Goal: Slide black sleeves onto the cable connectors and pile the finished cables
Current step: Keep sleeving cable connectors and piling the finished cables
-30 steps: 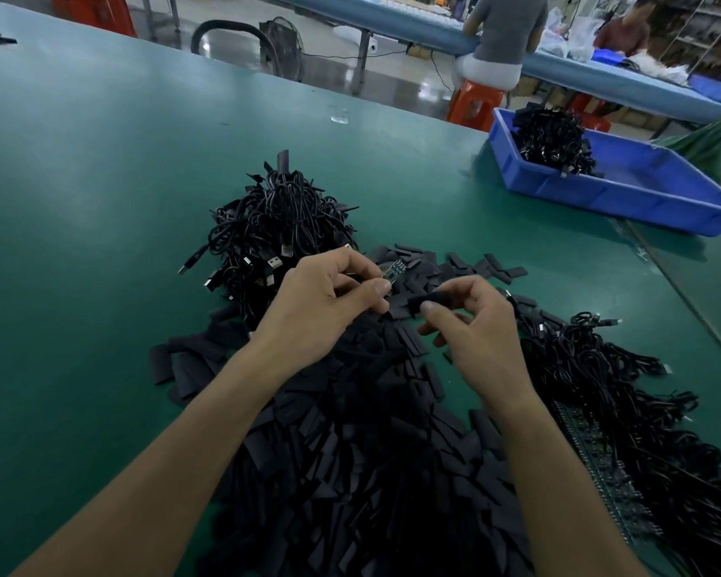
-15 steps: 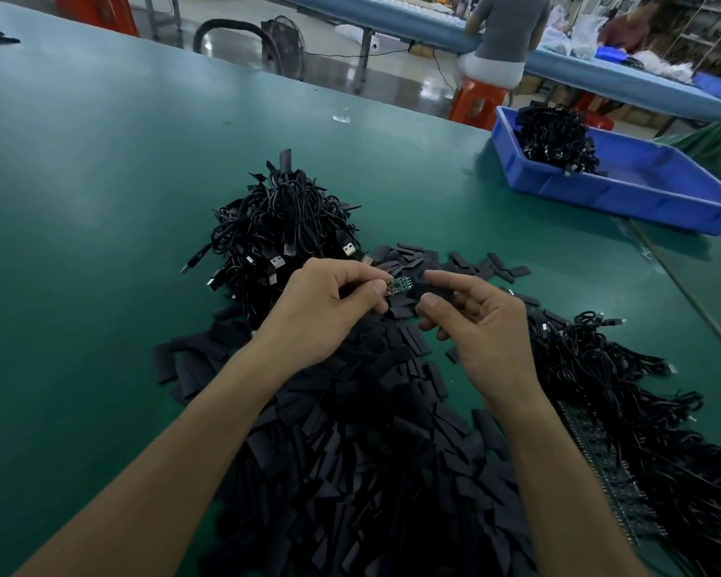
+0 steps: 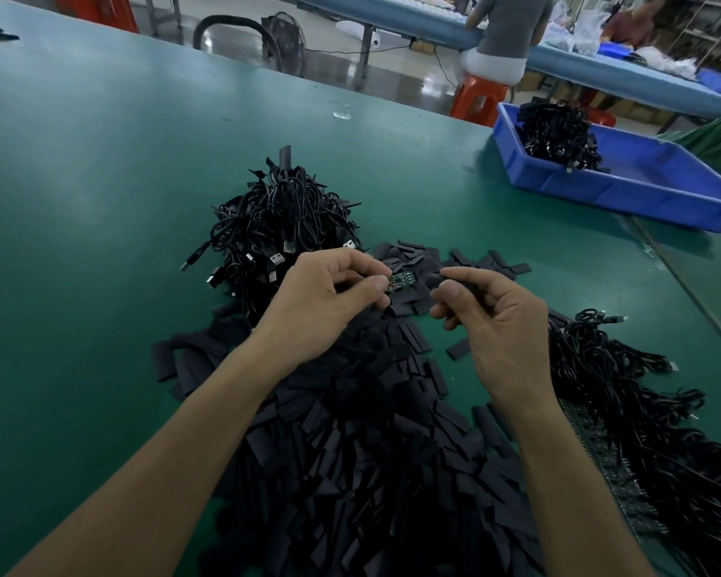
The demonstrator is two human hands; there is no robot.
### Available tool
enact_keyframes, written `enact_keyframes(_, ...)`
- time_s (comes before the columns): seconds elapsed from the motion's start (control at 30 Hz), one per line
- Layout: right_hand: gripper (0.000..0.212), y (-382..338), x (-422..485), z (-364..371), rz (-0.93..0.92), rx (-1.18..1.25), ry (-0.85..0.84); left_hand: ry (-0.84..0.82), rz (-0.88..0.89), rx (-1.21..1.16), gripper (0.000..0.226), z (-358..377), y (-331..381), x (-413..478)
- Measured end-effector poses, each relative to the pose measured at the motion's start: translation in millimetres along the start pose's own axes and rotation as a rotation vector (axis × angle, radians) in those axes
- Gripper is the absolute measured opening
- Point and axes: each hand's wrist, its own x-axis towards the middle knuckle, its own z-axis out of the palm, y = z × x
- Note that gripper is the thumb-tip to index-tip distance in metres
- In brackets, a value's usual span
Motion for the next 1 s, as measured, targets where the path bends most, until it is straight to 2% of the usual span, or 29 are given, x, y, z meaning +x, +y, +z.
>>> enact_keyframes(0.47,0.005,-3.8,-3.8,8.3,-0.030,-0.024,0.039,-0.023,-0.044,-0.149,0.008,3.5,3.0,-0.4)
enact_keyframes(0.77,0.014,-2.2,-2.1,10.4,-0.059,-0.080,0.038,-0.021,-0.076,-0.156,0.012,0.4,8.5,0.3)
enact_keyframes(0.87,0.014,-3.1,0.1,7.6,-0.068,-0.113,-0.004,-0.025,-0.087,-0.145,0.013,-2.1,9.5,0.1)
enact_keyframes(1.0,0.016,-7.7,3.9,1.4,-0.050,-0.082,-0.147,-0.046,-0.096,-0.136,0.016,-4.8,9.2,-0.2)
